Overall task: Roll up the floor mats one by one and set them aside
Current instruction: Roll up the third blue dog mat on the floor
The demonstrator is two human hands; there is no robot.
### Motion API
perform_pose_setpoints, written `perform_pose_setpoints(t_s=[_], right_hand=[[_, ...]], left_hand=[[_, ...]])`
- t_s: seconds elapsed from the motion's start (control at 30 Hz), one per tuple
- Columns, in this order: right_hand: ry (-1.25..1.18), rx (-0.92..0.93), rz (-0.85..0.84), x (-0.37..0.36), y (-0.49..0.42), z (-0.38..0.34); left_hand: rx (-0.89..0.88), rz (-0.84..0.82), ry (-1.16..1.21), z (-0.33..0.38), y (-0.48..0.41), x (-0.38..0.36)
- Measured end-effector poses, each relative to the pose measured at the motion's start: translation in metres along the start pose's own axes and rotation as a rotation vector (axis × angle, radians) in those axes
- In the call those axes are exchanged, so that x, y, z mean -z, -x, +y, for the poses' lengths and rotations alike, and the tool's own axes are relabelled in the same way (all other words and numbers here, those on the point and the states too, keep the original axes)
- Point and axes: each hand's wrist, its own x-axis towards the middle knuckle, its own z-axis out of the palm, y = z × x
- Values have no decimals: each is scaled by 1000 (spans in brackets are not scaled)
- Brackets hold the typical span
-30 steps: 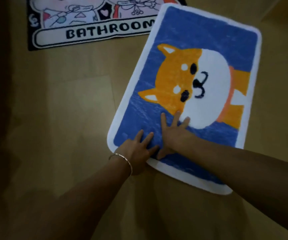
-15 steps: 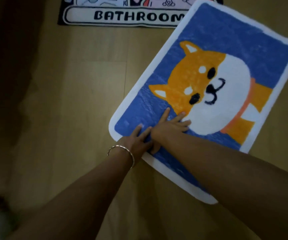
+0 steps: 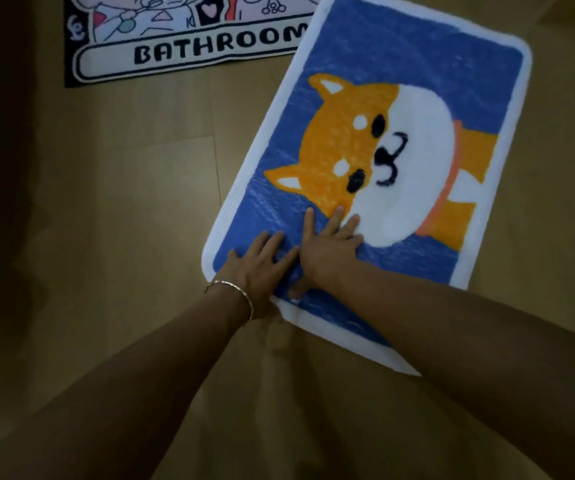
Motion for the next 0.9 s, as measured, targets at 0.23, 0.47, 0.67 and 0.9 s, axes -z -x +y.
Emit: perform_pose_setpoints(t_s=[0.23,0.47,0.67,0.9], right_hand=[[15,258,240,-32,6,75],[-279,77,219,-85,46,118],[-392,-17,151,-131,89,122],[-415,-96,92,-117,86,103]], left_hand=[[14,-6,41,0,-43,13],[56,-35,22,11,-53,20],[64,-48,66,19,-53,27],[-12,-4,137,7,-51,22]])
